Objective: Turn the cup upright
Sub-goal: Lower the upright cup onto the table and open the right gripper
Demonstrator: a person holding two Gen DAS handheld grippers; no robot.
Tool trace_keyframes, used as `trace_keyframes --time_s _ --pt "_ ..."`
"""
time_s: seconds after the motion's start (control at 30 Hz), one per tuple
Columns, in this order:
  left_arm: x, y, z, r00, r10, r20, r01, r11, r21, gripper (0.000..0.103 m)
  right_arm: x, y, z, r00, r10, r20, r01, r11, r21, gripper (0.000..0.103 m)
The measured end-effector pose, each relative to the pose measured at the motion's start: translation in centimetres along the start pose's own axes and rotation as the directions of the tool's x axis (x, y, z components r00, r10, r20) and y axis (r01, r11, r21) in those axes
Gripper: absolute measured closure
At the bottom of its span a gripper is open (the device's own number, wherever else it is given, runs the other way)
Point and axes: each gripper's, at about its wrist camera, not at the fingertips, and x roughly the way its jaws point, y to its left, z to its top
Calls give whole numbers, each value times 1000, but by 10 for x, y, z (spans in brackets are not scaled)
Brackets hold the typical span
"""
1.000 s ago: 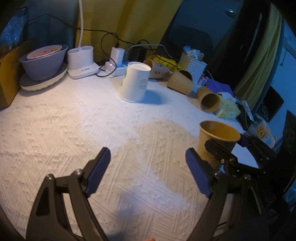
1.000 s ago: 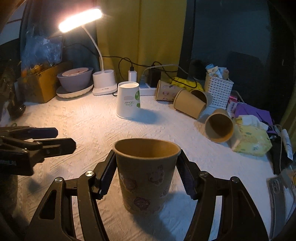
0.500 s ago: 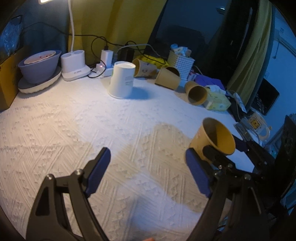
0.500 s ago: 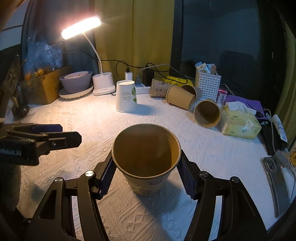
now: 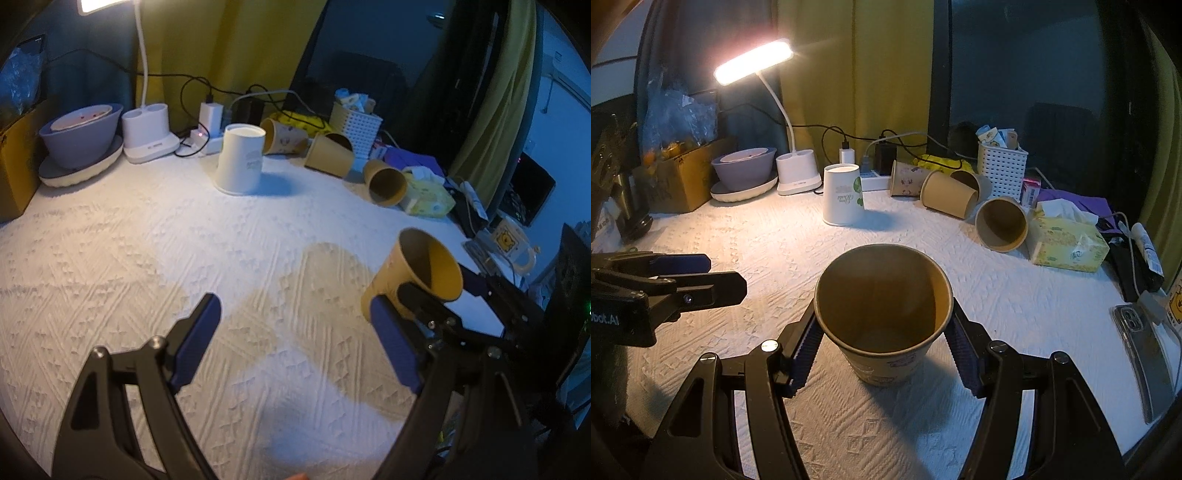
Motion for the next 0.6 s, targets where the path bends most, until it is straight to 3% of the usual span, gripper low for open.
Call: trace_keyframes --time_s 0.23,0.33,0.6 --pt "1 -1 -5 1000 10 -3 -10 1000 26 19 4 3 2 999 -20 -33 20 1000 6 33" --pt "-2 -3 -7 1000 15 1 -15 999 44 19 1 2 3 999 -20 -38 20 1000 23 23" --pt "-19 -10 -9 999 16 30 -18 997 77 19 -18 3 6 999 -35 -23 37 998 50 22"
